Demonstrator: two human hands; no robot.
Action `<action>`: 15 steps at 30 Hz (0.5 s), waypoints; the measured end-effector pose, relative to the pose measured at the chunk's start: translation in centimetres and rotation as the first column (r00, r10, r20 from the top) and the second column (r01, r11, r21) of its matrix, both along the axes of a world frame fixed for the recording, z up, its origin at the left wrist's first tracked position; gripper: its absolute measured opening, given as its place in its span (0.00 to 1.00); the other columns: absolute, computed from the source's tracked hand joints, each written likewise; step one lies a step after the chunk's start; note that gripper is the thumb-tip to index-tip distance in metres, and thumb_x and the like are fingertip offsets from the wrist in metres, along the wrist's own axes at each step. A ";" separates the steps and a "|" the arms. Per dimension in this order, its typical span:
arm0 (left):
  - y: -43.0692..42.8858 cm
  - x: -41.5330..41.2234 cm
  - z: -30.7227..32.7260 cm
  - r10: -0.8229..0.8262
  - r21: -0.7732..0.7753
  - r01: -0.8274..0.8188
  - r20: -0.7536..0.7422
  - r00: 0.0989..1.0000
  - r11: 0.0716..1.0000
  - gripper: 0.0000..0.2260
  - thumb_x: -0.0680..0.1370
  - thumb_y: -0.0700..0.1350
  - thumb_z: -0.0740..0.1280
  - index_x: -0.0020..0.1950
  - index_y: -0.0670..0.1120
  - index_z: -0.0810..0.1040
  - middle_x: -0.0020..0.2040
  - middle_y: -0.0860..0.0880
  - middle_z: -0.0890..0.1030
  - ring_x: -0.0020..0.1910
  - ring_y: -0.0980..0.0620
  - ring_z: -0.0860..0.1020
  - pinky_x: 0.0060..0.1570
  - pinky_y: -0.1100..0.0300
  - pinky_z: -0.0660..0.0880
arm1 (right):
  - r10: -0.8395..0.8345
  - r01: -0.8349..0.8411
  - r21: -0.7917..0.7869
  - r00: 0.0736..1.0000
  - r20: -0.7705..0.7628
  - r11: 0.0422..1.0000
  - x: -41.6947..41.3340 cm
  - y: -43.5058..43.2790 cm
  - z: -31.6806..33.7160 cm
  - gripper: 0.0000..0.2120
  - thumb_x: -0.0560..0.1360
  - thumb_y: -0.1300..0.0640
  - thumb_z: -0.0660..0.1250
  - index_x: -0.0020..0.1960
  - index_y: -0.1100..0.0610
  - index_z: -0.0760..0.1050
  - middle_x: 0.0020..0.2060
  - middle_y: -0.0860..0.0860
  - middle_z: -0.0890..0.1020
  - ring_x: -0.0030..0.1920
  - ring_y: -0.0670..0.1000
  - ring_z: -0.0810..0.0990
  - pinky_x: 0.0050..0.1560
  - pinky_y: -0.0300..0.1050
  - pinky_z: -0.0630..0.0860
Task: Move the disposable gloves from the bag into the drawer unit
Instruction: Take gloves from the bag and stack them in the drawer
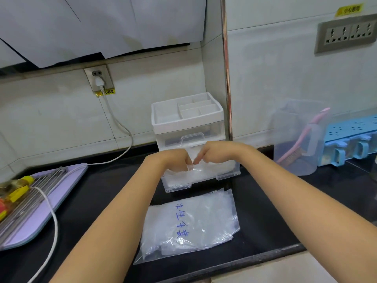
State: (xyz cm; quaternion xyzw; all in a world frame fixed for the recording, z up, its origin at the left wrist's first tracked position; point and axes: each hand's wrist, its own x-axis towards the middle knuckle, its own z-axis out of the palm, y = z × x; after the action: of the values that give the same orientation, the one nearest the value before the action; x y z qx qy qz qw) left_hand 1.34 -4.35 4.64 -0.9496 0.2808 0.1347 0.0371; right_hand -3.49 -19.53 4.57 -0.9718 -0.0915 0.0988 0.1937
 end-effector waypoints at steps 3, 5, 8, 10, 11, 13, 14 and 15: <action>0.3 0.1 0.3 0.015 0.011 -0.015 -0.023 1.000 1.000 0.17 0.77 0.40 0.62 0.65 0.51 0.78 0.63 0.53 0.78 0.58 0.51 0.76 0.57 0.59 0.74 | -0.080 0.068 -0.210 0.996 -0.049 0.975 2.2 0.2 -1.7 0.17 0.81 0.55 0.56 0.66 0.60 0.71 0.64 0.53 0.75 0.61 0.55 0.73 0.60 0.45 0.69; 0.4 0.3 0.3 0.027 0.029 -0.026 -0.032 0.999 0.999 0.16 0.77 0.41 0.62 0.64 0.49 0.78 0.60 0.51 0.79 0.56 0.50 0.78 0.56 0.58 0.75 | -0.113 0.103 -0.270 0.993 -0.024 0.957 2.9 0.1 -2.3 0.14 0.81 0.54 0.56 0.62 0.58 0.72 0.57 0.56 0.75 0.53 0.56 0.72 0.52 0.45 0.66; 0.4 0.8 0.3 0.048 0.041 -0.046 -0.061 0.997 0.998 0.14 0.80 0.50 0.62 0.63 0.49 0.78 0.55 0.52 0.79 0.48 0.52 0.77 0.52 0.62 0.73 | -0.146 0.163 -0.216 0.985 0.092 0.963 3.1 0.0 -2.4 0.08 0.79 0.58 0.59 0.50 0.61 0.75 0.47 0.54 0.75 0.47 0.55 0.75 0.46 0.43 0.71; 0.1 0.7 0.3 0.094 0.040 -0.090 -0.108 0.990 0.995 0.18 0.79 0.62 0.58 0.57 0.51 0.77 0.49 0.51 0.76 0.45 0.50 0.74 0.47 0.62 0.70 | -0.199 0.221 -0.072 0.953 0.229 0.973 3.1 0.1 -2.4 0.10 0.76 0.65 0.60 0.51 0.65 0.78 0.49 0.57 0.81 0.49 0.56 0.79 0.50 0.47 0.77; 0.0 0.6 0.3 0.115 0.026 -0.112 -0.143 0.983 0.993 0.23 0.78 0.66 0.55 0.60 0.52 0.76 0.49 0.51 0.75 0.45 0.49 0.73 0.48 0.62 0.69 | -0.219 0.225 0.006 0.940 0.261 0.974 3.0 0.3 -2.2 0.13 0.76 0.66 0.59 0.55 0.65 0.79 0.54 0.58 0.81 0.54 0.57 0.80 0.56 0.49 0.77; -0.1 0.5 0.2 0.152 -0.056 -0.169 -0.226 0.962 0.984 0.27 0.78 0.67 0.52 0.64 0.51 0.76 0.52 0.51 0.76 0.52 0.50 0.75 0.53 0.61 0.71 | -0.176 0.160 0.093 0.965 0.194 0.983 2.3 0.9 -1.6 0.16 0.77 0.66 0.59 0.59 0.59 0.80 0.59 0.53 0.80 0.57 0.53 0.78 0.60 0.46 0.75; 0.0 0.4 0.1 0.171 -0.106 -0.205 -0.264 0.949 0.973 0.25 0.79 0.64 0.53 0.65 0.50 0.76 0.55 0.50 0.76 0.55 0.50 0.75 0.55 0.60 0.72 | -0.127 0.119 0.073 0.984 0.124 0.990 1.9 1.1 -1.4 0.16 0.78 0.64 0.58 0.61 0.57 0.79 0.59 0.51 0.80 0.56 0.51 0.78 0.59 0.44 0.74; 0.0 0.4 0.1 0.187 -0.144 -0.238 -0.295 0.937 0.961 0.22 0.81 0.60 0.55 0.65 0.49 0.76 0.58 0.49 0.77 0.56 0.50 0.75 0.55 0.60 0.72 | -0.085 0.084 0.016 0.994 0.065 0.996 1.7 1.2 -1.3 0.15 0.79 0.61 0.58 0.61 0.56 0.79 0.58 0.51 0.80 0.54 0.50 0.77 0.57 0.44 0.74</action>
State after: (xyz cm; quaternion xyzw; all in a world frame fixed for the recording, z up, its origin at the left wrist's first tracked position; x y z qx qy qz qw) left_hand 1.69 -4.33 4.71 -0.9454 0.1895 0.2448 -0.1025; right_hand -1.75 -18.32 3.30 -0.9761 -0.0574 0.0581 0.2012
